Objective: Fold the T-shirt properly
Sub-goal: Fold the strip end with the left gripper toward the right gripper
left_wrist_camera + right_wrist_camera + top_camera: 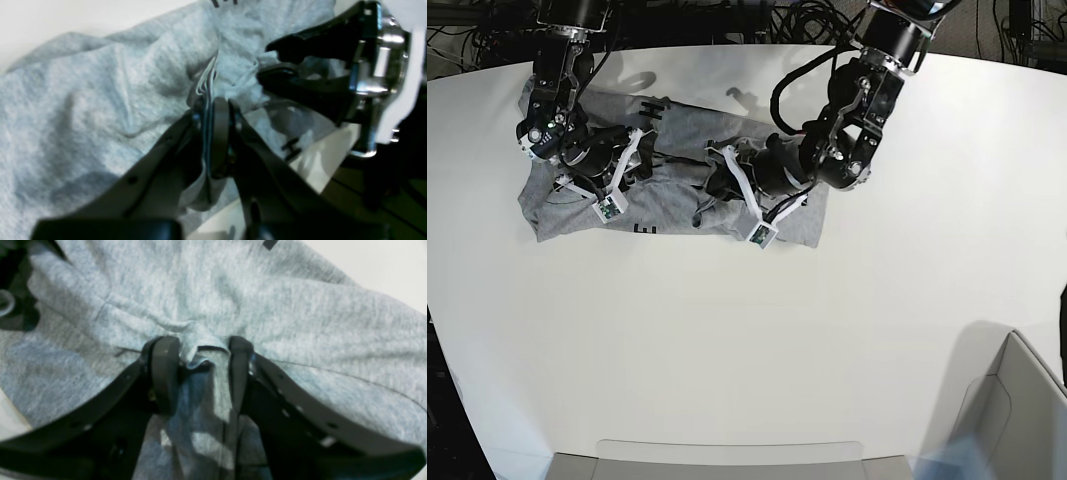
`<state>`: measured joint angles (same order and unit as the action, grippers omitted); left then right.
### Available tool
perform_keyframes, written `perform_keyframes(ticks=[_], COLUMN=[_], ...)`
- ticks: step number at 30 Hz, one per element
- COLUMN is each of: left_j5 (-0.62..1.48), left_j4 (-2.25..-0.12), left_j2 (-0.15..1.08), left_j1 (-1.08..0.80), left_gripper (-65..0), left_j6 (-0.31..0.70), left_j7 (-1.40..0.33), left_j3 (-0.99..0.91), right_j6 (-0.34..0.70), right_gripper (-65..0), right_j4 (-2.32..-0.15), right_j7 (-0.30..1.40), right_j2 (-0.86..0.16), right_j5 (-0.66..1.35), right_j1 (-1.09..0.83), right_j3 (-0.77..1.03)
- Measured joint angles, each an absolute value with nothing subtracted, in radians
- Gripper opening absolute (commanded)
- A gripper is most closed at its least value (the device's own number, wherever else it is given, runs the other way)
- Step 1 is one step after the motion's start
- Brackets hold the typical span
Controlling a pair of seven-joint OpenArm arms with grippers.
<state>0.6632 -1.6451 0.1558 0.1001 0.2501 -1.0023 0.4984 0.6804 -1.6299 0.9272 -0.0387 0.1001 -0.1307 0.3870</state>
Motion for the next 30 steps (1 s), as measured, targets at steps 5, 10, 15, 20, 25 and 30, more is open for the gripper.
perform_keyframes(ticks=[5,10,15,20,25,30], left_j5=[0.663,0.664,0.677,0.681,0.678,0.662], left_j4=[-1.634,-1.622,-1.703,-1.807,-1.814,-1.767], left_j2=[0.156,0.156,0.155,0.143,0.181,0.26], left_j1=[0.106,0.106,0.095,0.102,0.085,-0.028], left_gripper=[-65.0,-53.3,-45.6,-52.6,-61.6,-64.8], left_j6=[0.251,0.25,0.082,0.029,0.022,0.021], left_j7=[-0.949,-0.971,-0.971,-0.966,-0.979,-1.005], left_j3=[0.529,0.535,0.542,0.537,0.534,0.521], right_j6=[0.68,0.68,0.68,0.68,0.68,0.681], right_gripper=[-40.0,-40.0,-40.0,-40.0,-40.0,-40.0], right_j4=[-1.63,-1.63,-1.63,-1.63,-1.636,-1.679], right_j7=[0.928,0.928,0.928,0.928,0.933,0.949], right_j2=[-0.039,-0.038,-0.038,-0.038,-0.038,-0.036], right_j5=[0.101,0.101,0.101,0.101,0.1,0.094], right_j1=[-0.131,-0.131,-0.131,-0.131,-0.131,-0.134], right_j3=[0.387,0.387,0.387,0.387,0.387,0.387])
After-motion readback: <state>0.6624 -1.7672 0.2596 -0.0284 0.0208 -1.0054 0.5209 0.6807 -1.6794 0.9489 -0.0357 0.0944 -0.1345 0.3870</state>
